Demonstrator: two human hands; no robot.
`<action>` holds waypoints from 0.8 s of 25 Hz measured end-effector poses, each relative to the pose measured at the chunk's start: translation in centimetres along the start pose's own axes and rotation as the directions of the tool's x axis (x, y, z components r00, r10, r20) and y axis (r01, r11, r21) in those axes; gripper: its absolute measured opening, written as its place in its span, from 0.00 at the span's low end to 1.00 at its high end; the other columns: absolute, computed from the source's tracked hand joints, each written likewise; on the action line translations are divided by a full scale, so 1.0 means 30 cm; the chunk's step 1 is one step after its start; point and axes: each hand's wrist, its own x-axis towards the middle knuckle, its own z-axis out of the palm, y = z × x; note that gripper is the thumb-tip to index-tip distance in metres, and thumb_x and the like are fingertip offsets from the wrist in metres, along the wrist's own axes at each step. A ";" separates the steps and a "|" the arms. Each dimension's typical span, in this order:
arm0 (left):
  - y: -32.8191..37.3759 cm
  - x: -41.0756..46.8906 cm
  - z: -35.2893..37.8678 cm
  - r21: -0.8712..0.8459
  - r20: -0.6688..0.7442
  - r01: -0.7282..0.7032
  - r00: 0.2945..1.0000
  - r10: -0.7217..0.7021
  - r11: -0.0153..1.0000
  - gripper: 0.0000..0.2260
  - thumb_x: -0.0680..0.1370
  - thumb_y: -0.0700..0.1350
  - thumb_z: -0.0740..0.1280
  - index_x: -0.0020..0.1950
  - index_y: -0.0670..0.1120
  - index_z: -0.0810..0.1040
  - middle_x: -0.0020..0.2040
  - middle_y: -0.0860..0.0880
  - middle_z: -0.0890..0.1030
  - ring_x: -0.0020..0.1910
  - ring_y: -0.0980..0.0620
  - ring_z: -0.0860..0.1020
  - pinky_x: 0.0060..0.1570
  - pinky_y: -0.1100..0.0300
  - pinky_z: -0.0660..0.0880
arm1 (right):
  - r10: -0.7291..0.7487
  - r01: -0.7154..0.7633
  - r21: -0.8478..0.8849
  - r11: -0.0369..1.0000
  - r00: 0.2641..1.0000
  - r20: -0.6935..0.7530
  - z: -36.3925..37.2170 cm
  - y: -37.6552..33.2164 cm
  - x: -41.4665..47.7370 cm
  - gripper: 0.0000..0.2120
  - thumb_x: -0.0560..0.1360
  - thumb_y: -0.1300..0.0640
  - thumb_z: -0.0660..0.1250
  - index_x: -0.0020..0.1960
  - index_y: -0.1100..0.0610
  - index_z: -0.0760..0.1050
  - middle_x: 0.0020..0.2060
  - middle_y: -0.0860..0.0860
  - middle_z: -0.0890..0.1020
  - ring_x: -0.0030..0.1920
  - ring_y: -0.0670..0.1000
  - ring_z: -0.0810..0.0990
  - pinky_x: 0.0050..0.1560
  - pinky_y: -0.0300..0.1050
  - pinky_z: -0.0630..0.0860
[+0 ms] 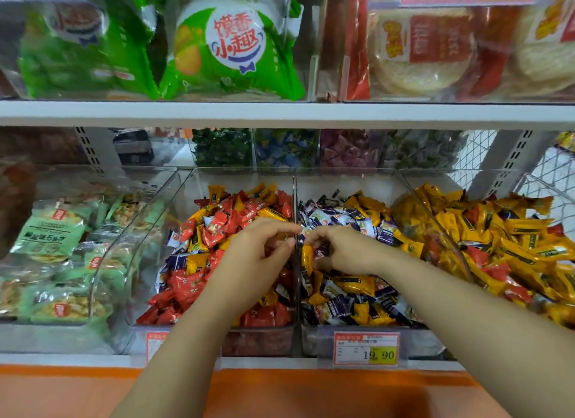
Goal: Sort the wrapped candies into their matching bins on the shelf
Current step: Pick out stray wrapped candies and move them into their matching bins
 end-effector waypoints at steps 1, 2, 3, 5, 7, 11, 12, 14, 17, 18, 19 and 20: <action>0.001 0.000 0.001 -0.003 -0.002 0.004 1.000 -0.004 1.000 0.11 0.78 0.43 0.64 0.55 0.57 0.78 0.49 0.60 0.75 0.40 0.67 0.72 0.41 0.76 0.69 | -0.016 0.015 0.023 1.000 1.000 0.006 -0.001 0.005 0.003 0.20 0.73 0.57 0.69 0.64 0.52 0.71 0.55 0.48 0.75 0.40 0.42 0.71 0.39 0.34 0.67; 0.001 0.001 0.002 -0.008 -0.004 0.004 1.000 -0.004 1.000 0.11 0.78 0.43 0.64 0.54 0.59 0.77 0.50 0.60 0.75 0.42 0.67 0.73 0.43 0.76 0.69 | -0.025 0.024 0.049 0.999 1.000 0.011 -0.004 0.007 0.003 0.18 0.73 0.58 0.70 0.62 0.52 0.72 0.50 0.47 0.75 0.37 0.40 0.71 0.36 0.33 0.66; 0.001 0.002 0.003 -0.016 -0.009 0.002 1.000 -0.003 1.000 0.11 0.78 0.43 0.64 0.53 0.59 0.77 0.50 0.60 0.75 0.43 0.66 0.73 0.44 0.76 0.69 | -0.030 0.029 0.063 0.998 0.999 0.013 -0.006 0.010 0.003 0.17 0.73 0.58 0.70 0.60 0.53 0.73 0.46 0.47 0.76 0.35 0.40 0.71 0.34 0.32 0.66; -0.001 0.002 0.005 -0.027 -0.017 0.005 1.000 -0.005 1.000 0.11 0.78 0.43 0.64 0.52 0.60 0.77 0.51 0.60 0.75 0.44 0.64 0.74 0.44 0.76 0.69 | -0.039 0.039 0.019 0.999 0.999 0.005 -0.003 0.015 0.005 0.13 0.73 0.58 0.70 0.57 0.55 0.77 0.40 0.48 0.78 0.34 0.41 0.73 0.32 0.29 0.65; 0.000 0.001 0.005 -0.022 -0.017 0.010 1.000 -0.010 1.000 0.11 0.78 0.43 0.64 0.53 0.60 0.77 0.50 0.60 0.75 0.44 0.64 0.74 0.45 0.75 0.69 | -0.024 0.023 -0.059 0.998 1.000 -0.016 -0.007 0.017 -0.002 0.08 0.73 0.57 0.70 0.51 0.55 0.79 0.35 0.46 0.78 0.32 0.40 0.73 0.31 0.28 0.65; 0.002 -0.002 -0.004 -0.022 -0.014 0.007 1.000 -0.007 1.000 0.11 0.78 0.43 0.64 0.54 0.59 0.77 0.50 0.60 0.75 0.42 0.66 0.73 0.44 0.75 0.69 | 0.052 -0.107 -0.246 0.963 0.974 -0.221 -0.080 0.049 -0.037 0.02 0.73 0.56 0.69 0.42 0.53 0.78 0.36 0.46 0.78 0.43 0.49 0.80 0.43 0.44 0.77; 0.003 -0.003 -0.007 -0.024 -0.011 0.002 1.000 -0.002 1.000 0.11 0.78 0.43 0.64 0.53 0.59 0.77 0.49 0.60 0.75 0.42 0.66 0.73 0.44 0.75 0.69 | 0.059 -0.129 -0.232 0.964 0.957 -0.285 -0.103 0.053 -0.048 0.02 0.73 0.56 0.69 0.42 0.53 0.78 0.36 0.46 0.78 0.43 0.48 0.79 0.44 0.44 0.76; 0.000 -0.003 -0.012 -0.013 -0.033 -0.005 0.999 0.005 1.000 0.11 0.78 0.43 0.64 0.53 0.60 0.77 0.49 0.60 0.76 0.42 0.64 0.73 0.43 0.73 0.70 | 0.023 -0.072 -0.108 0.992 0.917 -0.397 -0.124 0.030 -0.062 0.01 0.73 0.55 0.69 0.43 0.52 0.78 0.35 0.46 0.78 0.39 0.46 0.77 0.42 0.42 0.74; -0.012 -0.004 -0.030 0.005 -0.209 0.023 0.978 -0.021 1.000 0.10 0.78 0.42 0.63 0.52 0.57 0.78 0.47 0.60 0.76 0.44 0.63 0.74 0.40 0.75 0.70 | -0.073 0.143 0.088 0.986 0.837 -0.543 -0.098 -0.099 -0.057 0.04 0.73 0.55 0.69 0.48 0.51 0.79 0.34 0.43 0.76 0.34 0.40 0.72 0.38 0.34 0.70; -0.016 -0.004 -0.041 0.005 -0.287 0.046 0.957 -0.043 0.999 0.10 0.78 0.42 0.63 0.51 0.57 0.77 0.47 0.61 0.76 0.44 0.66 0.74 0.40 0.77 0.69 | -0.089 0.201 0.143 0.969 0.824 -0.560 -0.083 -0.147 -0.051 0.06 0.73 0.56 0.68 0.50 0.50 0.79 0.35 0.43 0.76 0.35 0.40 0.72 0.37 0.31 0.70; -0.020 -0.004 -0.053 -0.004 -0.356 0.070 0.932 -0.067 0.998 0.09 0.78 0.42 0.63 0.51 0.57 0.77 0.47 0.61 0.76 0.44 0.68 0.73 0.40 0.79 0.68 | -0.106 0.249 0.186 0.950 0.822 -0.560 -0.069 -0.186 -0.045 0.09 0.74 0.57 0.68 0.53 0.50 0.79 0.37 0.43 0.77 0.36 0.40 0.73 0.39 0.30 0.71; -0.024 -0.004 -0.064 -0.018 -0.405 0.090 0.910 -0.089 0.996 0.09 0.78 0.42 0.63 0.50 0.57 0.77 0.48 0.61 0.76 0.44 0.70 0.73 0.40 0.79 0.67 | -0.125 0.277 0.208 0.938 0.831 -0.543 -0.058 -0.214 -0.038 0.13 0.74 0.57 0.68 0.58 0.50 0.77 0.40 0.43 0.78 0.39 0.41 0.75 0.42 0.30 0.72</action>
